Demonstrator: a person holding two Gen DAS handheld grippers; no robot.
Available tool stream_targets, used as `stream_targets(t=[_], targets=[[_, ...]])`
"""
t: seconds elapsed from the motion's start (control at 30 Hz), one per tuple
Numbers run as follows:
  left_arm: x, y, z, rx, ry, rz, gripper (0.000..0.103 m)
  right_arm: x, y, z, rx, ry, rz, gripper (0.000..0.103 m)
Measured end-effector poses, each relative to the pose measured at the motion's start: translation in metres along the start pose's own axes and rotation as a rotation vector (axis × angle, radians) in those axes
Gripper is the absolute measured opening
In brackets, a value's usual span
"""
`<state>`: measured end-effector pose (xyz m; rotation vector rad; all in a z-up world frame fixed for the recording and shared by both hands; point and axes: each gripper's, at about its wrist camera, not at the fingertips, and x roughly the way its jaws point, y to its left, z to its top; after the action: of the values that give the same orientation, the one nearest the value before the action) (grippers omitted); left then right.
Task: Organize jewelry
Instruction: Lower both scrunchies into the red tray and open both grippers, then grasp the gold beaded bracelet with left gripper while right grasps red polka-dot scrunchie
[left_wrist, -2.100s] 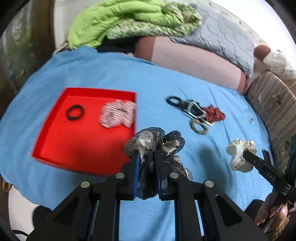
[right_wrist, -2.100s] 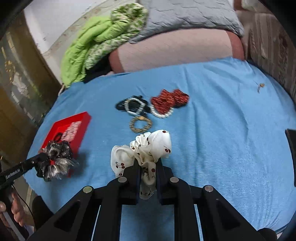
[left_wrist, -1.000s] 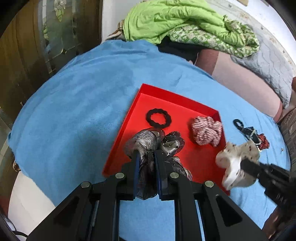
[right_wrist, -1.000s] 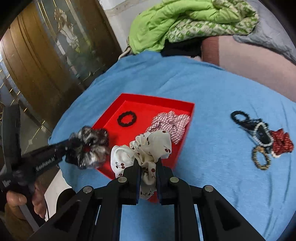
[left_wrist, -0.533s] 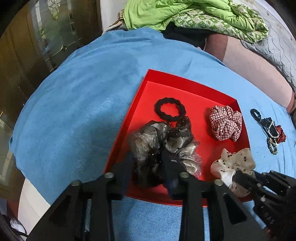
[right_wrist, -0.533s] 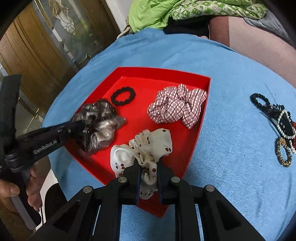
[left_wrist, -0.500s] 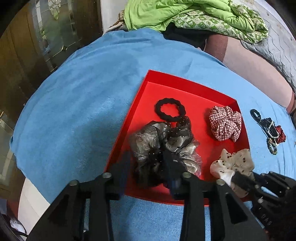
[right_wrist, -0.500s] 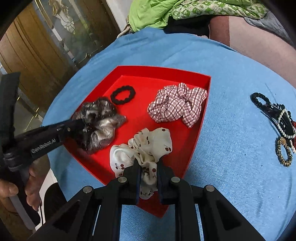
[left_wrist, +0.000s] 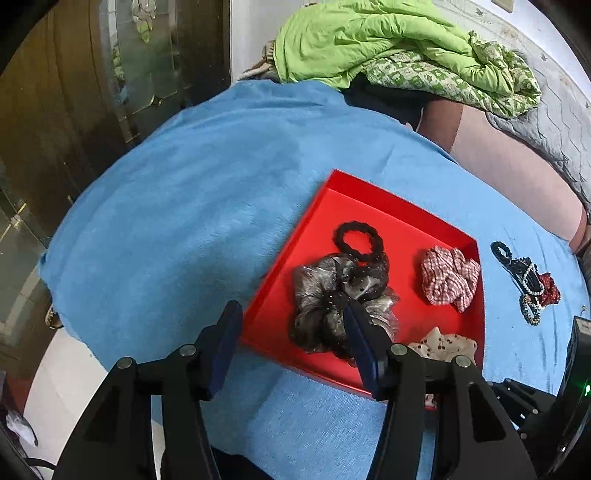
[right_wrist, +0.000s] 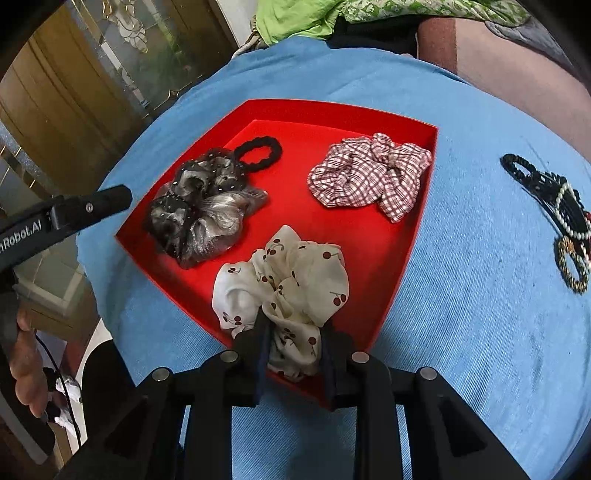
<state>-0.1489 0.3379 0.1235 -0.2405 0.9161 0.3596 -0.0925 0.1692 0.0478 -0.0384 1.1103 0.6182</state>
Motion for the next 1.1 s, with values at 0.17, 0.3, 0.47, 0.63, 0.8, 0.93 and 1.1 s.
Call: stream_targets(t=[0.17, 0.3, 0.47, 0.63, 0.8, 0.93, 1.1], targets=[[-0.012, -0.004, -0.002, 0.015, -0.029, 0.034, 0.056, -0.014, 0.007, 0.002, -0.041, -0.034, -0.014, 0.052], [-0.023, -0.009, -0.007, 0.037, -0.055, 0.077, 0.056, -0.041, 0.017, -0.003, -0.082, -0.107, -0.018, 0.064], [-0.034, -0.019, -0.011, 0.070, -0.075, 0.092, 0.056, -0.069, 0.019, -0.015, -0.091, -0.160, -0.031, 0.067], [-0.049, -0.035, -0.016, 0.103, -0.099, 0.089, 0.056, -0.086, -0.004, -0.031, -0.030, -0.178, -0.056, 0.068], [-0.058, -0.054, -0.020, 0.140, -0.111, 0.075, 0.056, -0.102, -0.037, -0.051, 0.055, -0.184, -0.090, 0.069], [-0.063, -0.071, -0.025, 0.172, -0.115, 0.055, 0.057, -0.112, -0.057, -0.062, 0.114, -0.193, -0.104, 0.069], [-0.067, -0.090, -0.032, 0.220, -0.121, 0.041, 0.057, -0.123, -0.076, -0.071, 0.161, -0.213, -0.129, 0.069]])
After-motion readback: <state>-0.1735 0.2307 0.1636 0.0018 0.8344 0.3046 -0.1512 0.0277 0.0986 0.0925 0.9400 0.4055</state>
